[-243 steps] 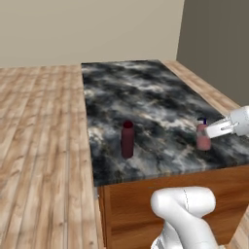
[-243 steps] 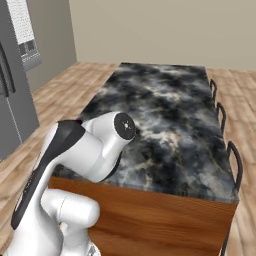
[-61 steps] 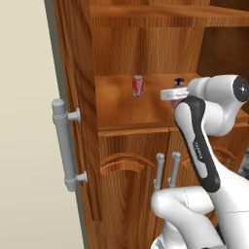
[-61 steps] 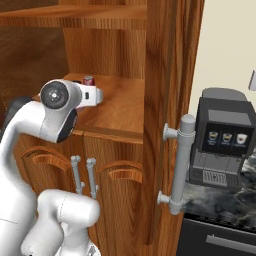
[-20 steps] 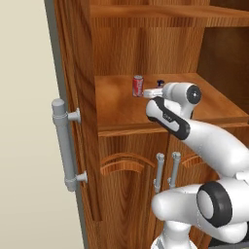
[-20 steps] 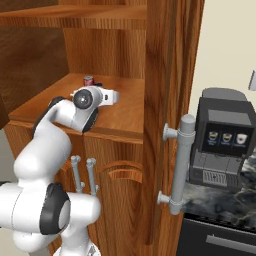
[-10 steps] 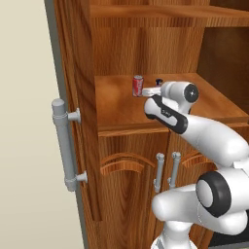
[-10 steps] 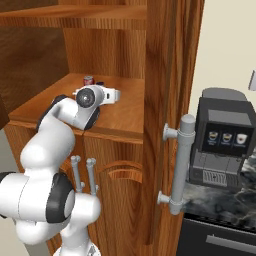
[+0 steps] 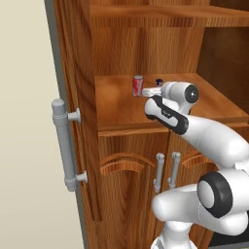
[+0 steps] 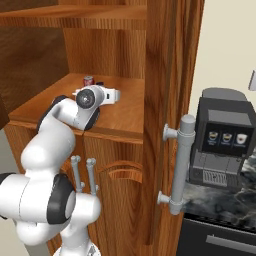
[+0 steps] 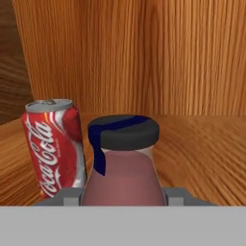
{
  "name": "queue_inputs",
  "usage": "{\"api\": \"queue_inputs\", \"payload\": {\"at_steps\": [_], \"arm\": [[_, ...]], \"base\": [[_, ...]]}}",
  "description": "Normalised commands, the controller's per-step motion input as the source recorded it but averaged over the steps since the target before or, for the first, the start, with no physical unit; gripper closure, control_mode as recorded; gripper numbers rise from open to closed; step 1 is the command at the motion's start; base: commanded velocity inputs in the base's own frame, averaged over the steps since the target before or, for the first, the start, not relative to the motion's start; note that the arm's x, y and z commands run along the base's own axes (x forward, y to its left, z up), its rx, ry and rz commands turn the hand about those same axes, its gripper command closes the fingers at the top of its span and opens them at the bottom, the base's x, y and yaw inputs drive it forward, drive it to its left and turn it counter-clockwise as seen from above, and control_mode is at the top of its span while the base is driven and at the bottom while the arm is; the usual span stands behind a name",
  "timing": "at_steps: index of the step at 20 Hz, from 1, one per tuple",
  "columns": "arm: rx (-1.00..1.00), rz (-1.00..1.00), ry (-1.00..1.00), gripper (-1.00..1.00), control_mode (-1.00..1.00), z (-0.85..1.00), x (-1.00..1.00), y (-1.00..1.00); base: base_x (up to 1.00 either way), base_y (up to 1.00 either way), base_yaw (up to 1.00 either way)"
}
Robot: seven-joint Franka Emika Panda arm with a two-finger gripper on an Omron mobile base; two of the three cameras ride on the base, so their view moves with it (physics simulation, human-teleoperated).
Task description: Pick the juice, can, juice from the counter and place them in the open cabinet.
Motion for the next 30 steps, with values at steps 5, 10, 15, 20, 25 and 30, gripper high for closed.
{"api": "queue_inputs", "payload": {"at_steps": [5, 10, 15, 20, 25, 30], "arm": [[0.0, -0.01, 0.0, -1.0, -1.0, -0.07, -0.11, 0.0], [0.0, -0.04, 0.0, -1.0, -1.0, -0.01, -0.24, 0.0], [0.0, -0.04, 0.0, -1.0, -1.0, 0.0, -0.22, 0.0], [0.0, -0.08, 0.0, -1.0, -1.0, 0.01, -0.35, 0.0], [0.0, -0.17, 0.06, -1.0, -1.0, 0.1, -0.36, 0.0], [0.0, -0.11, 0.06, -1.0, -1.0, 0.2, -0.49, 0.0]], "base": [[0.0, 0.0, 0.0], [0.0, 0.0, 0.0], [0.0, 0.0, 0.0], [0.0, 0.0, 0.0], [0.0, 0.0, 0.0], [0.0, 0.0, 0.0]]}}
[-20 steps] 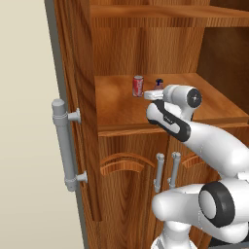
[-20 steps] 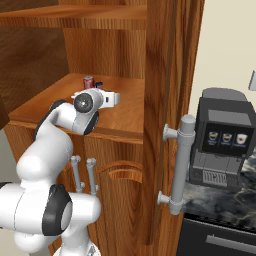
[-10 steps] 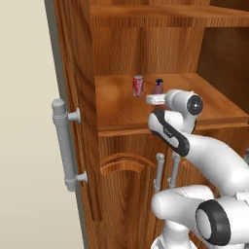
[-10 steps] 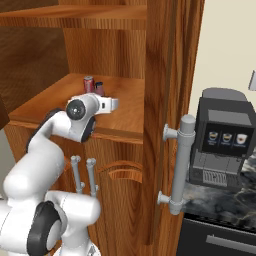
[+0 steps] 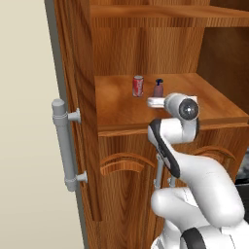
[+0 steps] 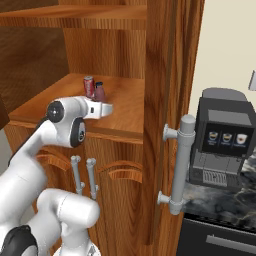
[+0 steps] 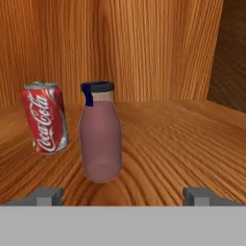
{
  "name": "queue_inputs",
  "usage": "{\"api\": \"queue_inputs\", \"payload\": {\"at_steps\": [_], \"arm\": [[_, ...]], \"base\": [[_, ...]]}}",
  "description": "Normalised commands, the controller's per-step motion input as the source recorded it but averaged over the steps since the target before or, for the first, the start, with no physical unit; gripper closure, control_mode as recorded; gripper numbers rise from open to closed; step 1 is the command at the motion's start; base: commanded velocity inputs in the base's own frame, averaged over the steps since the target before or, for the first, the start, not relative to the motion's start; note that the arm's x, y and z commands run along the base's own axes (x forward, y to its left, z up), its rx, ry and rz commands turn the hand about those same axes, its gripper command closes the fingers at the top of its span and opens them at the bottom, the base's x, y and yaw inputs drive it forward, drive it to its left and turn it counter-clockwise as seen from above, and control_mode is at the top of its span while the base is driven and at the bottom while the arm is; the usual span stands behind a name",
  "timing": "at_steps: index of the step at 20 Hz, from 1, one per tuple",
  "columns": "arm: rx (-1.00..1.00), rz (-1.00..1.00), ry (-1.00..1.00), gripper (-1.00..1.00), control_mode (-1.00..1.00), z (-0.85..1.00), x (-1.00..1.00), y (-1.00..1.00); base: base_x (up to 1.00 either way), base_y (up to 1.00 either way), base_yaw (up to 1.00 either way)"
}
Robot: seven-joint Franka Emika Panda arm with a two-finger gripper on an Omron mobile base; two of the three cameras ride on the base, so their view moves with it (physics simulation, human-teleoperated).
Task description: Pick the juice, can, juice from the counter and place them in the open cabinet.
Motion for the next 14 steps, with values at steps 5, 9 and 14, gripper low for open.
{"api": "queue_inputs", "payload": {"at_steps": [5, 9, 14], "arm": [[0.01, -0.01, 0.09, -1.0, -1.0, 0.26, -0.51, 0.0], [0.04, 0.0, 0.01, -1.0, -1.0, 0.15, -0.65, -0.02], [0.05, 0.0, 0.0, -1.0, -1.0, 0.09, -0.71, -0.06]], "base": [[0.0, 0.0, 0.0], [0.0, 0.0, 0.0], [0.0, 0.0, 0.0]]}}
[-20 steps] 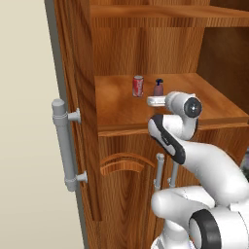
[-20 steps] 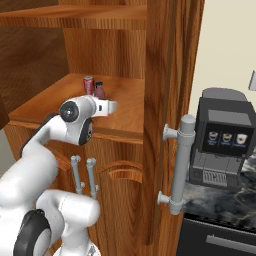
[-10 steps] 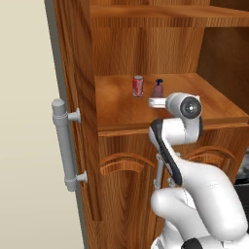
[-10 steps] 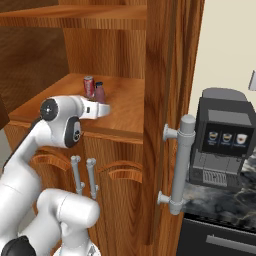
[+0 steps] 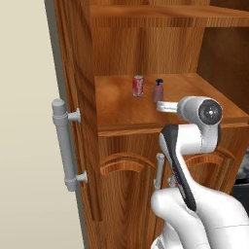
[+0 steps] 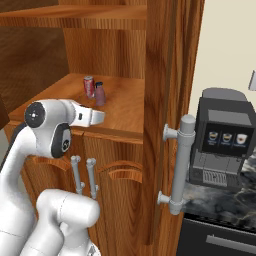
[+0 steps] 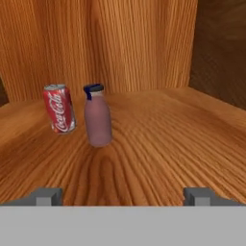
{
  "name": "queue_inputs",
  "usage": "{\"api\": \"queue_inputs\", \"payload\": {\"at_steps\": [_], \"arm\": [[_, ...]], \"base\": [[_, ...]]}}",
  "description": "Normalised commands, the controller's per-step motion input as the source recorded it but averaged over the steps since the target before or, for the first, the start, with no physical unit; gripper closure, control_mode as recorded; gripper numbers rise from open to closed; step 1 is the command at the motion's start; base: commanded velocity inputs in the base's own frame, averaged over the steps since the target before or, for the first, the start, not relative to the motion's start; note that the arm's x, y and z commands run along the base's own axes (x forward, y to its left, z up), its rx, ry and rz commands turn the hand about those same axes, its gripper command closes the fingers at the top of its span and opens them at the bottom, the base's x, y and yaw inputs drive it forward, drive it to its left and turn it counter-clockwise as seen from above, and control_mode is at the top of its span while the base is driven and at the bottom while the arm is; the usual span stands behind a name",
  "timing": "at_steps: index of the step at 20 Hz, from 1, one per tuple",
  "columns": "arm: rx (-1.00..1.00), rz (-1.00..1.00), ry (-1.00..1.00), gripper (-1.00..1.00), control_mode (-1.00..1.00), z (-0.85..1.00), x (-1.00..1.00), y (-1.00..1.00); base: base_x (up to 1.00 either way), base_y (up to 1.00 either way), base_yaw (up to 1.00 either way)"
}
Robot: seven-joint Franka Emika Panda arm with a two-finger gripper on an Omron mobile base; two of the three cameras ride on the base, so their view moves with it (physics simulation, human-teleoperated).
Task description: Pick the juice, can, juice from the counter and place them in the open cabinet.
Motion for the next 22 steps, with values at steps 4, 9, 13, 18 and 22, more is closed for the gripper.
{"api": "queue_inputs", "payload": {"at_steps": [4, 9, 13, 18, 22], "arm": [[0.03, 0.03, 0.0, -1.0, -1.0, 0.0, -0.75, -0.01], [0.0, 0.17, 0.03, -1.0, -1.0, 0.14, -0.54, 0.0], [0.0, 0.33, 0.15, -1.0, -1.0, 0.25, -0.48, 0.0], [0.0, 0.34, 0.22, -1.0, -1.0, 0.16, -0.48, 0.01], [0.0, 0.28, 0.07, -1.0, -1.0, -0.03, -0.51, 0.11]], "base": [[0.0, 0.0, 0.0], [0.0, 0.0, 0.0], [0.0, 0.0, 0.0], [0.0, 0.0, 0.0], [0.0, 0.0, 0.0]]}}
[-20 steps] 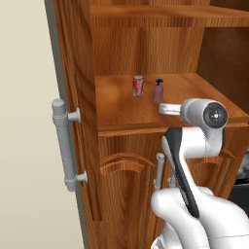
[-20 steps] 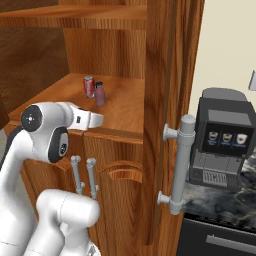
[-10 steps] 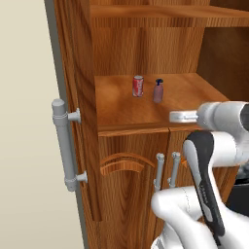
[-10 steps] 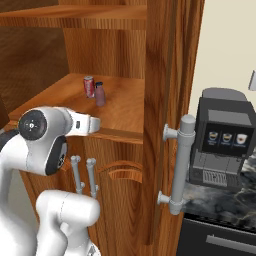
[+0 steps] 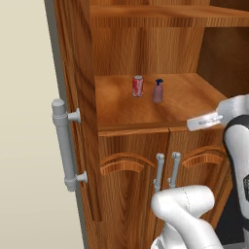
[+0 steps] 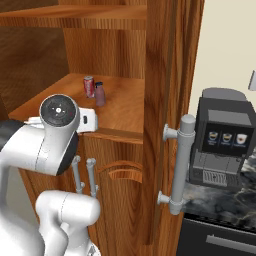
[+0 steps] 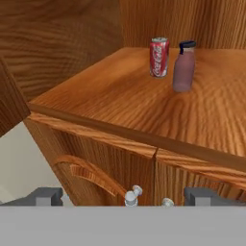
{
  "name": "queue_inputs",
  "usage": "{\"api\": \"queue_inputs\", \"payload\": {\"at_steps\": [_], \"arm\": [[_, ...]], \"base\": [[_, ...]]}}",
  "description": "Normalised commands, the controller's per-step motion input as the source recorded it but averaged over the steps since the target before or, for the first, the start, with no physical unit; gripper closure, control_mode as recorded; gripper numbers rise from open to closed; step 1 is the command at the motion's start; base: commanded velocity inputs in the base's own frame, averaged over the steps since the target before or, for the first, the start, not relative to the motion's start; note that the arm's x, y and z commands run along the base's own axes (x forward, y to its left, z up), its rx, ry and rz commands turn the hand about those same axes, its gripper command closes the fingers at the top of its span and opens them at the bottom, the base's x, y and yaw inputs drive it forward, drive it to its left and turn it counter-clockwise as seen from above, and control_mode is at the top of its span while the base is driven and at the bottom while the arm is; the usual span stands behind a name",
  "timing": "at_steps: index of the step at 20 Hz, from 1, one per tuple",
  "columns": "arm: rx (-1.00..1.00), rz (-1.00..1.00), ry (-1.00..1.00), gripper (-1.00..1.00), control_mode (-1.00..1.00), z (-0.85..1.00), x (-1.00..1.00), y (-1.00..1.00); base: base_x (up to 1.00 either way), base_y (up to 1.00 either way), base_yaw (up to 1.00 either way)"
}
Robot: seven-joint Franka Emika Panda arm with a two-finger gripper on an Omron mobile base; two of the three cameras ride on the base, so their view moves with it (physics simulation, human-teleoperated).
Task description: Pick the juice, can, juice from the counter and place them in the open cabinet.
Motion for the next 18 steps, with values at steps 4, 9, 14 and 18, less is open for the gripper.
{"api": "queue_inputs", "payload": {"at_steps": [4, 9, 14, 18], "arm": [[0.0, 0.21, 0.0, -1.0, -1.0, -0.1, -0.41, 0.18], [0.0, 0.09, 0.03, -1.0, -1.0, -0.15, -0.22, 0.24], [0.0, 0.0, 0.01, -1.0, -1.0, -0.05, -0.06, 0.17], [0.0, 0.0, 0.0, -1.0, -1.0, 0.0, 0.0, 0.01]], "base": [[0.0, 0.0, 0.0], [0.0, 0.0, 0.0], [0.0, 0.0, 0.0], [0.0, 0.0, 0.0]]}}
